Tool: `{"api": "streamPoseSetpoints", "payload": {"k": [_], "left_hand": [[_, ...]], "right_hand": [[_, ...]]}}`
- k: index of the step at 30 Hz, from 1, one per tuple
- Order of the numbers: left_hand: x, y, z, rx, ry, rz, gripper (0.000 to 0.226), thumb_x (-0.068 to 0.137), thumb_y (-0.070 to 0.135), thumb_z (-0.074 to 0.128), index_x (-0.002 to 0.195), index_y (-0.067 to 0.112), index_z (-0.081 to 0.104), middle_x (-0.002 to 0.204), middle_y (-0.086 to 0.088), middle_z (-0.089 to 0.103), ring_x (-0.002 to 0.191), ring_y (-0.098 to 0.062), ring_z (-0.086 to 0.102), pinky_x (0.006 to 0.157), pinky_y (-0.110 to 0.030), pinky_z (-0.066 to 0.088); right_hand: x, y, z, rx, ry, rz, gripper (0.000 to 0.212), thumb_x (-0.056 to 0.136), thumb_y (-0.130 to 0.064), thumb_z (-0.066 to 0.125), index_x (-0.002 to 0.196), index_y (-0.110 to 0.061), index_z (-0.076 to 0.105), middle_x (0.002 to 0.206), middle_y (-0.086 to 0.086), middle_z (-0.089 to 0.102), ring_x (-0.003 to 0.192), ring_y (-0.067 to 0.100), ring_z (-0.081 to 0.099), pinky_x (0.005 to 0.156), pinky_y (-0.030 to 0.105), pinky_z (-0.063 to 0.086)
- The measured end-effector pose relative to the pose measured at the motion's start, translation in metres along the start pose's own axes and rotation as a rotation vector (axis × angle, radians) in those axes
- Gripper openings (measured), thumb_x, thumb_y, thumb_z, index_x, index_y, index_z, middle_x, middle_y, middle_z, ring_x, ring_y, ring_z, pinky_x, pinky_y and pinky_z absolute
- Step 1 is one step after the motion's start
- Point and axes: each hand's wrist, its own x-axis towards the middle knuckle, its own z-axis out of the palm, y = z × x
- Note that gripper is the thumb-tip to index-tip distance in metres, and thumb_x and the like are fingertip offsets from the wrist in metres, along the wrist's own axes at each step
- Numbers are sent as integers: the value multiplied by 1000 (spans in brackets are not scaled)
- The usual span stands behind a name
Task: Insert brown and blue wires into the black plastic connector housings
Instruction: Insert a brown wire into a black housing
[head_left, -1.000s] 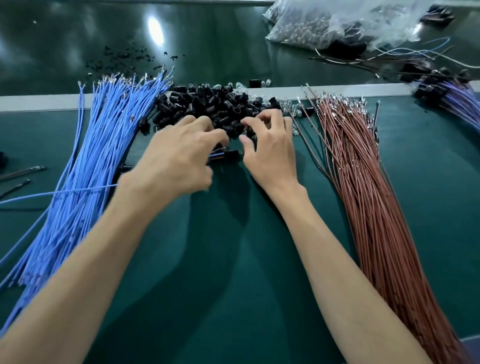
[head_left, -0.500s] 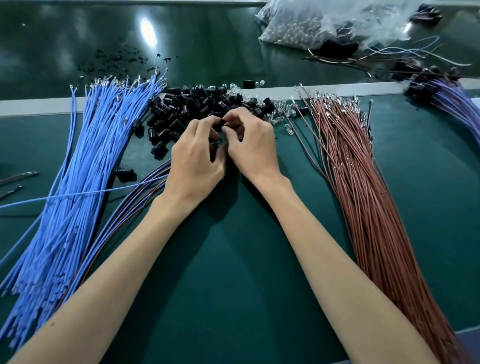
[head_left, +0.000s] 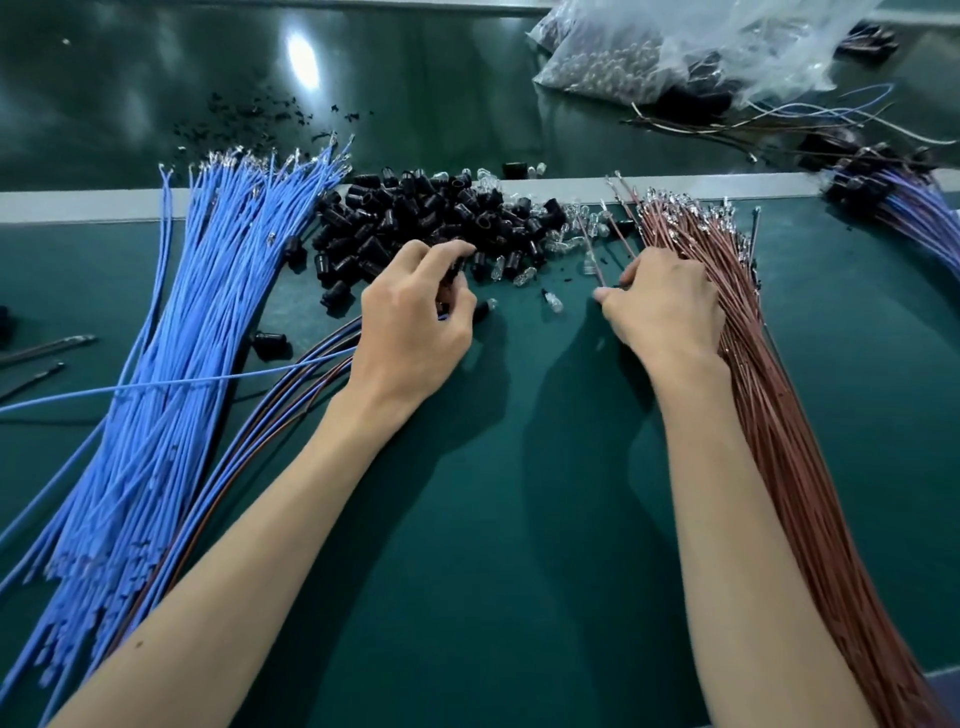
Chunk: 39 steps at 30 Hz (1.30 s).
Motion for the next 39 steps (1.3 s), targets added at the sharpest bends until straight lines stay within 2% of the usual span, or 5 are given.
{"api": "streamPoseSetpoints", "payload": {"k": [7,11,15,26,39], "left_hand": [[-2,4,-5,-40,-38,79,25,89,9,56,111,5,66,85,-6,57,66,-16,51,67,-21,43],[-3,5,-8,-185,-47,58,23,89,7,58,110,4,67,89,-1,61,74,-9,58,74,-22,51],[-4,7,-9,-359,-56,-87,24,89,5,60,112,8,67,90,-3,63,75,-9,65,77,-19,52],[1,5,-8,-537,-27,-346,18,85,16,71,103,14,68,80,-4,70,73,-12,67,75,-26,56],[2,-4,-3,-670,25,-387,20,92,4,59,109,13,64,89,-14,65,70,-6,63,72,-16,52]], "right_hand": [[10,-15,-21,149,-89,-93,14,81,-16,50,72,-7,56,74,10,56,66,25,51,69,33,46],[13,-34,-24,624,125,-197,17,93,-21,49,87,-11,61,68,0,69,68,13,64,70,34,53],[6,-63,-14,1298,-49,-192,13,98,-15,48,85,-13,47,53,-1,62,39,8,42,41,21,32],[0,-93,19,1769,-361,-166,8,98,-5,49,93,-11,47,66,5,67,50,7,59,50,16,48],[0,-21,39,970,253,-123,14,89,-4,52,92,-18,53,86,-7,56,76,9,54,62,12,46]]}}
